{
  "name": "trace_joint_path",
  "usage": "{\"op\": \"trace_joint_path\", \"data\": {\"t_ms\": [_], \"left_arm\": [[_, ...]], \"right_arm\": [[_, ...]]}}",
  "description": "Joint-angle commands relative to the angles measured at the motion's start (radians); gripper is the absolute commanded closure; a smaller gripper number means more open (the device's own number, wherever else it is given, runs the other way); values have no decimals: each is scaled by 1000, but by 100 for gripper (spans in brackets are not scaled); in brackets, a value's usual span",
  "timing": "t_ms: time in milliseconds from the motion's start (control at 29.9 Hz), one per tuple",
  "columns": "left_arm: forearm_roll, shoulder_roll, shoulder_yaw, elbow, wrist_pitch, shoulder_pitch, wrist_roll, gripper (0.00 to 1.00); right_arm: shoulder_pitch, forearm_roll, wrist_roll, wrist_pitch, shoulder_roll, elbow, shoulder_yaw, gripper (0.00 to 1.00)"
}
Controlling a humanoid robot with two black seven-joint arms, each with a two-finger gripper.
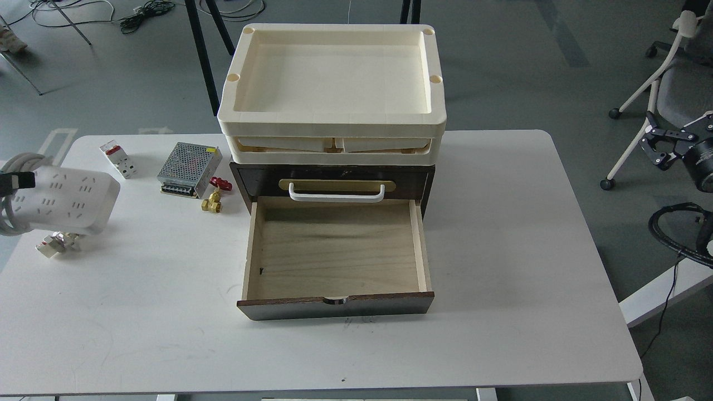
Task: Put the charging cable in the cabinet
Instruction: 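Lift the power strip with its grey cable using the left gripper, then carry the power strip over the open drawer with the left gripper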
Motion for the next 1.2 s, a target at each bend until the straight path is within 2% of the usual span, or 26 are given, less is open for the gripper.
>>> {"op": "trace_joint_path", "data": {"t_ms": [0,234,502,636,836,1171], "left_arm": [[-199,7,-8,-150,-1,-5,0,100],[-480,-230,-7,-186,-1,9,0,100],[-497,-512,-5,-95,10,116,0,100],[-497,-591,-7,-51,73,173,0,100],[-526,-625,-8,38,81,216,0,100],[-528,-773,-8,190,81,221,0,100]], "right_arm": [[-15,0,0,0,-6,0,2,0],[-38,0,0,0,-6,-4,12,0],[-38,0,0,0,-4,-21,17,0],[-39,0,0,0,-4,-23,17,0],[-42,0,0,0,-8,-23,17,0],[-44,0,0,0,-12,-23,20,0]]}}
